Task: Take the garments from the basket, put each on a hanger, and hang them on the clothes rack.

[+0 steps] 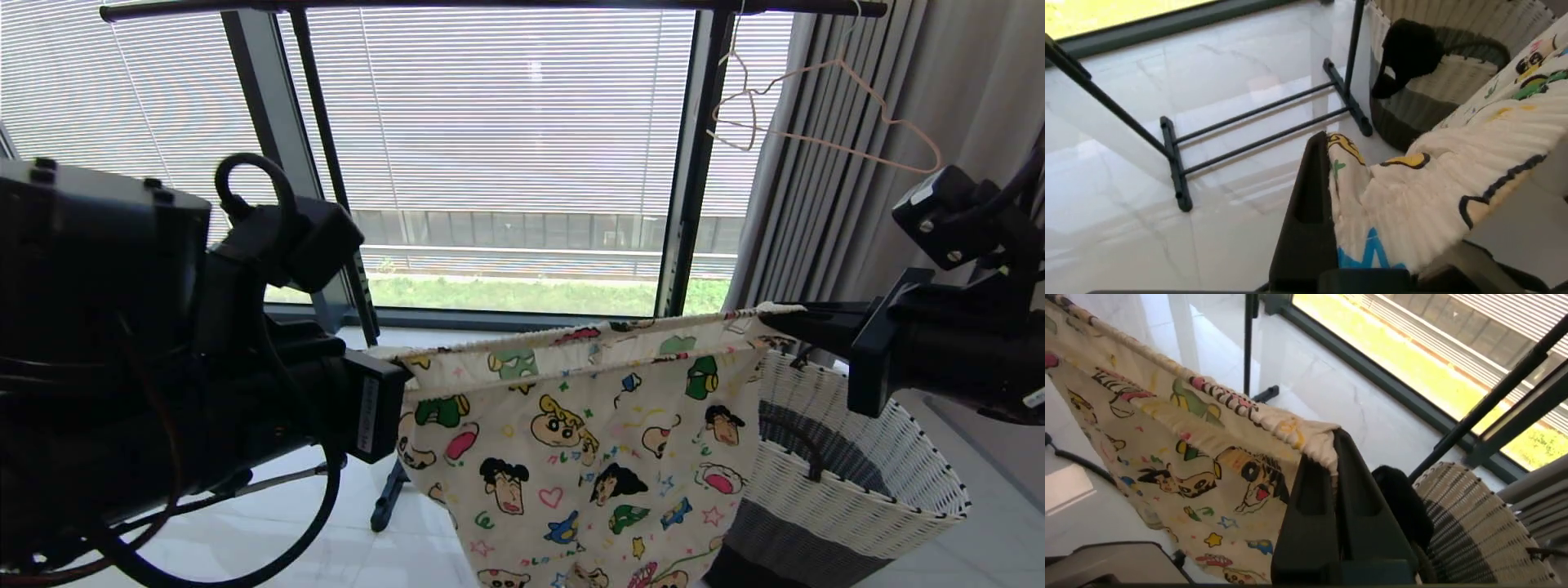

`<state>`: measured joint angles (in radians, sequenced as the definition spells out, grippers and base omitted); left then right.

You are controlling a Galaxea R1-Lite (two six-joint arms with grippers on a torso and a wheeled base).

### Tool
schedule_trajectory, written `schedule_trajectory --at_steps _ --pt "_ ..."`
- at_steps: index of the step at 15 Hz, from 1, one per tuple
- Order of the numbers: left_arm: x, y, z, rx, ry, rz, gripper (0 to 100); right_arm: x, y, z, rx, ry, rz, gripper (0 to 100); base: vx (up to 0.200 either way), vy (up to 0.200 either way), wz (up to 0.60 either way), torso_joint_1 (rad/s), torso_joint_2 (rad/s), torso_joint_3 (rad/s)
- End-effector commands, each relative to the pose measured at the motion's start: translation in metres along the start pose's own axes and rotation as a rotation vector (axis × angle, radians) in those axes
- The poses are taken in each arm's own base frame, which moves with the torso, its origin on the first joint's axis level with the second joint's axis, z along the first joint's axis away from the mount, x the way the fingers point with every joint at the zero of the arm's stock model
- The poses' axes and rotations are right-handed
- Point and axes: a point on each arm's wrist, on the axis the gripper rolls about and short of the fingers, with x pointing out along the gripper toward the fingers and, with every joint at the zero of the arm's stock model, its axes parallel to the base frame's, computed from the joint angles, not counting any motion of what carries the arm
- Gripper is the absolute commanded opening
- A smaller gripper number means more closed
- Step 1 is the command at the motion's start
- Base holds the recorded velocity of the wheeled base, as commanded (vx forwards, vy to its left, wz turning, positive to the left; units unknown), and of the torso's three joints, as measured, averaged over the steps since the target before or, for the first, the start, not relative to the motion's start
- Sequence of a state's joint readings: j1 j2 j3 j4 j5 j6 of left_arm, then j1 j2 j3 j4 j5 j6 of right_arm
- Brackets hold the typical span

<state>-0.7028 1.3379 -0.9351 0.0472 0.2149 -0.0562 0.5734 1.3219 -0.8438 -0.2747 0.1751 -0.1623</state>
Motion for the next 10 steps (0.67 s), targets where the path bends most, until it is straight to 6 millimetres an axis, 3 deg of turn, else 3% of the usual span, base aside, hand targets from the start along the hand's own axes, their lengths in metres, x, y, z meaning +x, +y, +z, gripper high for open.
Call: schedule_trajectory --at_steps 1,3,5,8,10 --pt "-0.026 0.005 0.023 0.016 -0.123 0.002 0 -0.007 -0.003 0.028 -0.013 -0.063 -0.010 0 0.000 0.000 0.00 0.000 0.00 0.000" --pt "-0.029 0.006 0.024 0.079 -0.135 0.009 0 -0.016 -0.004 0.041 -0.019 -0.081 -0.013 0 0.000 0.000 0.00 0.000 0.00 0.000" --pt "-0.029 0.005 0.025 0.149 -0.140 0.009 0 -0.030 -0.001 0.040 -0.028 -0.070 -0.010 0 0.000 0.000 0.00 0.000 0.00 0.000" --pt "-0.006 -0.001 0.044 0.259 -0.271 0.025 0 -0.085 0.014 0.022 -0.020 0.004 0.035 0 0.000 0.000 0.00 0.000 0.00 0.000" --pt "0.007 -0.008 0.062 0.250 -0.342 0.018 0 -0.108 0.029 0.011 -0.035 0.031 0.124 0 0.000 0.000 0.00 0.000 0.00 0.000"
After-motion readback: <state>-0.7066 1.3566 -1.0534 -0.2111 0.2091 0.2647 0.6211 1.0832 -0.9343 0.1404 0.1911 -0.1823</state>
